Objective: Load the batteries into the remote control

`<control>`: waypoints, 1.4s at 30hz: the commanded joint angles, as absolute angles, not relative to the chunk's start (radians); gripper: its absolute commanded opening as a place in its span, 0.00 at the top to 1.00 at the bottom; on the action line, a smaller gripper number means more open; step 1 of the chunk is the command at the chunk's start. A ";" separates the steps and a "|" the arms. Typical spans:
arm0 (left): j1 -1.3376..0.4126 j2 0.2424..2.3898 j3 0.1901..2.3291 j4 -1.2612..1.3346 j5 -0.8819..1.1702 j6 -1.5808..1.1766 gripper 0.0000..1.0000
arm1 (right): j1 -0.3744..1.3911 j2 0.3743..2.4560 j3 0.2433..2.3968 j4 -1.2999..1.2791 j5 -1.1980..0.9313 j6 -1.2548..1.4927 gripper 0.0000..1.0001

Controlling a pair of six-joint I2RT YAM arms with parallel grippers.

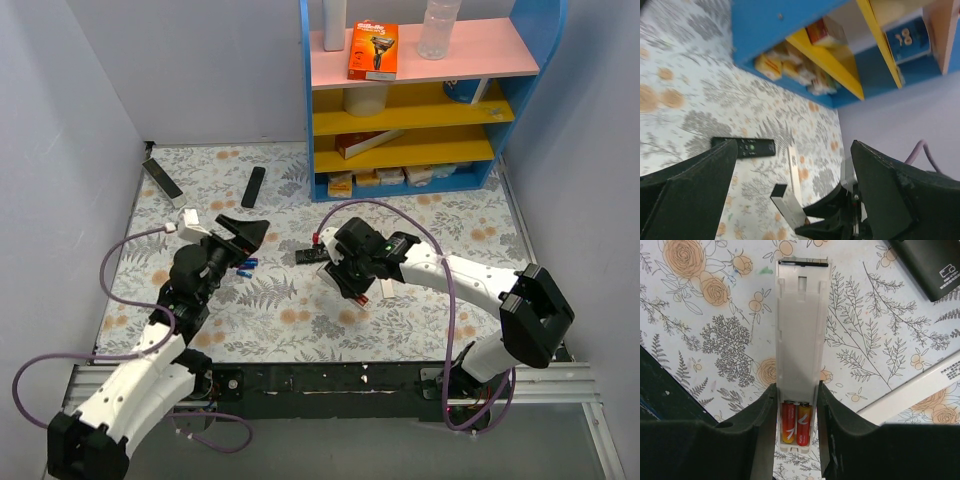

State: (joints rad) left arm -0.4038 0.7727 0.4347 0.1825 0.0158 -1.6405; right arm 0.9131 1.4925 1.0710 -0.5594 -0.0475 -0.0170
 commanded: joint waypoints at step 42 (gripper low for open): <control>-0.387 0.597 0.371 -0.040 -0.127 -1.240 0.02 | 0.646 1.644 1.214 -0.723 0.115 0.343 0.27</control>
